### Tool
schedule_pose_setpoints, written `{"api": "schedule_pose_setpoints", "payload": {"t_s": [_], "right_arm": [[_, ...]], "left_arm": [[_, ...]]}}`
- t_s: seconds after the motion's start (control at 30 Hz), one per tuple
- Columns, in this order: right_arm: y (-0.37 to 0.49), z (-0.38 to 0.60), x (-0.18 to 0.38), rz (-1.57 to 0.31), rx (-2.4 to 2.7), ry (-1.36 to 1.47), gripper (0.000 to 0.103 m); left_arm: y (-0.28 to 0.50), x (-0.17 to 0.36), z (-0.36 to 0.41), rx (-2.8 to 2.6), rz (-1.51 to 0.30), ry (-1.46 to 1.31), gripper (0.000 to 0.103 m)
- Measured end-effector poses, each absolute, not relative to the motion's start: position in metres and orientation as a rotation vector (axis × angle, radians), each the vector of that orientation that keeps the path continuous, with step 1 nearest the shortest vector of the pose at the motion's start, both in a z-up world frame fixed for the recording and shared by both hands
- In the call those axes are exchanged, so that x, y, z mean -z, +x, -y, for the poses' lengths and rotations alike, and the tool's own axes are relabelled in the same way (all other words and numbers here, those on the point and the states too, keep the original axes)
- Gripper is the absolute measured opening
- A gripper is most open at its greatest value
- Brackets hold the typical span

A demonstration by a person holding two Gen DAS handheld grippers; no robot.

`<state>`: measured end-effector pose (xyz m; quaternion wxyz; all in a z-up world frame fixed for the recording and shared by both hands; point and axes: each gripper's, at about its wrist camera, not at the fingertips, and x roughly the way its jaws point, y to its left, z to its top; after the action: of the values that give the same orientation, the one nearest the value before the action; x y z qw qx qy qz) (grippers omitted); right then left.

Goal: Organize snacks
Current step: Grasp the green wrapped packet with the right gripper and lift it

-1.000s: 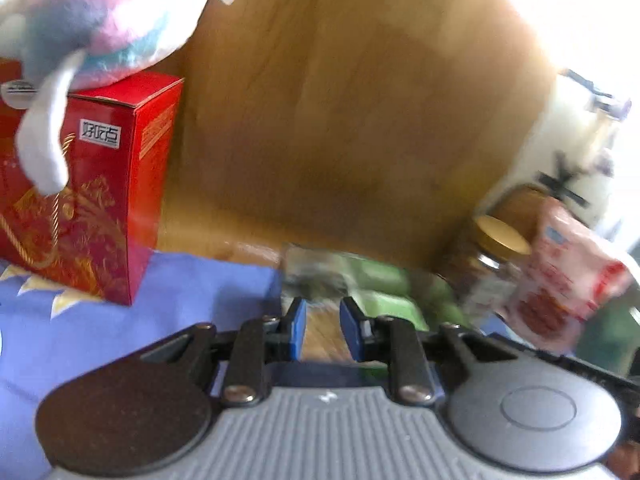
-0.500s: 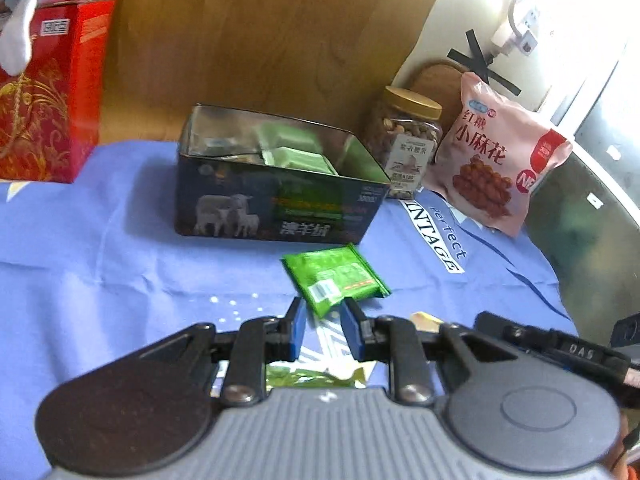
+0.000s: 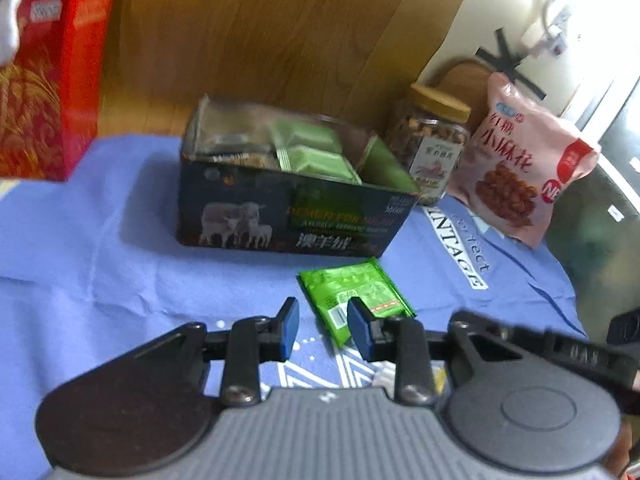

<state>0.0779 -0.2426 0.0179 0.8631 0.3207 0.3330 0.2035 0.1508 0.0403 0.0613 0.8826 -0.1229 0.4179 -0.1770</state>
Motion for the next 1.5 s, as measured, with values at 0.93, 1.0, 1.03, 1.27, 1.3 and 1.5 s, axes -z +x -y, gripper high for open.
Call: {"api": "schedule_pose_setpoints", "payload": {"t_s": [0.93,1.0,1.03,1.27,1.3,1.5], "right_arm": [[0.055,0.264,-0.033,-0.62,-0.392,0.817,0.023],[0.032,0.273,-0.038,-0.59,-0.373,0.82,0.023],[0.023,0.277,-0.039,-0.58,-0.363,0.829,0.023],[-0.037,0.298,-0.028,-0.582,-0.302,0.847,0.023],[-0.042,0.299,-0.025,-0.588,-0.294,0.851,0.023],[-0.048,0.301,-0.025,-0.582,-0.291,0.848,0.023]], "left_arm": [[0.139,-0.092,0.025,0.565,-0.787,-0.289,0.026],[0.122,-0.095,0.034,0.599,-0.771,-0.274,0.026],[0.112,-0.095,0.041,0.615,-0.757,-0.255,0.026],[0.067,-0.082,0.07,0.682,-0.726,-0.213,0.026],[0.066,-0.081,0.074,0.688,-0.736,-0.211,0.026],[0.065,-0.083,0.075,0.691,-0.746,-0.225,0.026]]}}
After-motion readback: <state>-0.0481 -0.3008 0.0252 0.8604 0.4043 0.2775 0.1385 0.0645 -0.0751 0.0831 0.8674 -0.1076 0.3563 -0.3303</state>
